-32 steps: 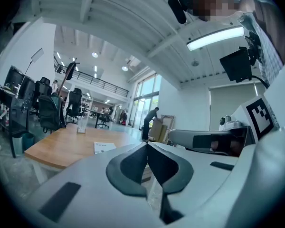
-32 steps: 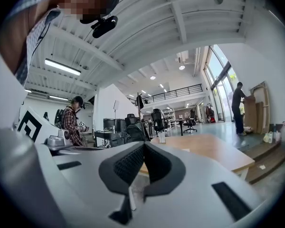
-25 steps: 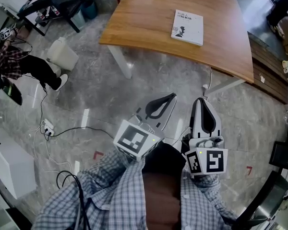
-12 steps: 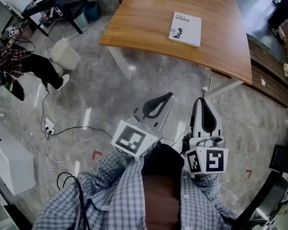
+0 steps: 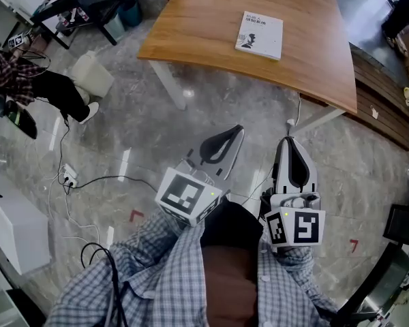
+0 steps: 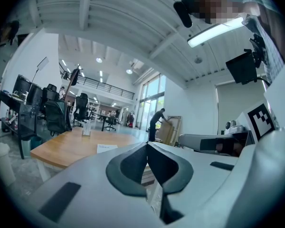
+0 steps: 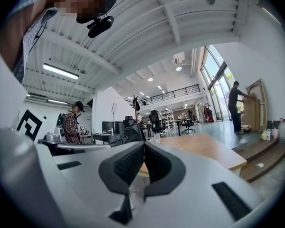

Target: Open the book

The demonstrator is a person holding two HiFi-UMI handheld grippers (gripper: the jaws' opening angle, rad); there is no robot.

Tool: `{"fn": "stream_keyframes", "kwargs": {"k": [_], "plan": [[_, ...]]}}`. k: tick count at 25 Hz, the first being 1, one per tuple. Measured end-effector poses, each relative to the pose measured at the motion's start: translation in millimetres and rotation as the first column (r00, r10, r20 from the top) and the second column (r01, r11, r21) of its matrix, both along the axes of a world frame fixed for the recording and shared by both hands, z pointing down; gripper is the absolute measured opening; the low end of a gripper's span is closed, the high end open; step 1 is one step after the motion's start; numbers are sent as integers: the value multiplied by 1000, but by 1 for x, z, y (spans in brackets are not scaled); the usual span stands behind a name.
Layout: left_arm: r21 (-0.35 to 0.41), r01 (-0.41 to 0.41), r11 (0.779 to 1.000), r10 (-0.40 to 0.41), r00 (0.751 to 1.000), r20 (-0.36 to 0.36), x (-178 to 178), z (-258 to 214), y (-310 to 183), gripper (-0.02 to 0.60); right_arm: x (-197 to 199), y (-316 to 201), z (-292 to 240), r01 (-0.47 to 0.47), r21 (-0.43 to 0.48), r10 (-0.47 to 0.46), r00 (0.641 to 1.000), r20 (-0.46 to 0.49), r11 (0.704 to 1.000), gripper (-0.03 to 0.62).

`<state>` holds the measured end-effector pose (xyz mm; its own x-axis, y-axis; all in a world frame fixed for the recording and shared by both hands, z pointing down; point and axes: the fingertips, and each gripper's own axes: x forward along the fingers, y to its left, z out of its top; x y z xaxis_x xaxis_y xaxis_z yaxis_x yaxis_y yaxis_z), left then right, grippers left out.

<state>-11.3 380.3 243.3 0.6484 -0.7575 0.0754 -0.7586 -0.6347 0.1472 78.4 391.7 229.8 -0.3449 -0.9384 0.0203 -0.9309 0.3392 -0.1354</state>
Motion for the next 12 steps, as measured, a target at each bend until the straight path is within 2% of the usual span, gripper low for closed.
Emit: {"fn": "stream_keyframes", "kwargs": {"k": [12], "plan": [[7,-21,1000,21,1000,-8,6,7,-47,8,3,-39,3,-9,13,9,1000,-15,1000,18]]}}
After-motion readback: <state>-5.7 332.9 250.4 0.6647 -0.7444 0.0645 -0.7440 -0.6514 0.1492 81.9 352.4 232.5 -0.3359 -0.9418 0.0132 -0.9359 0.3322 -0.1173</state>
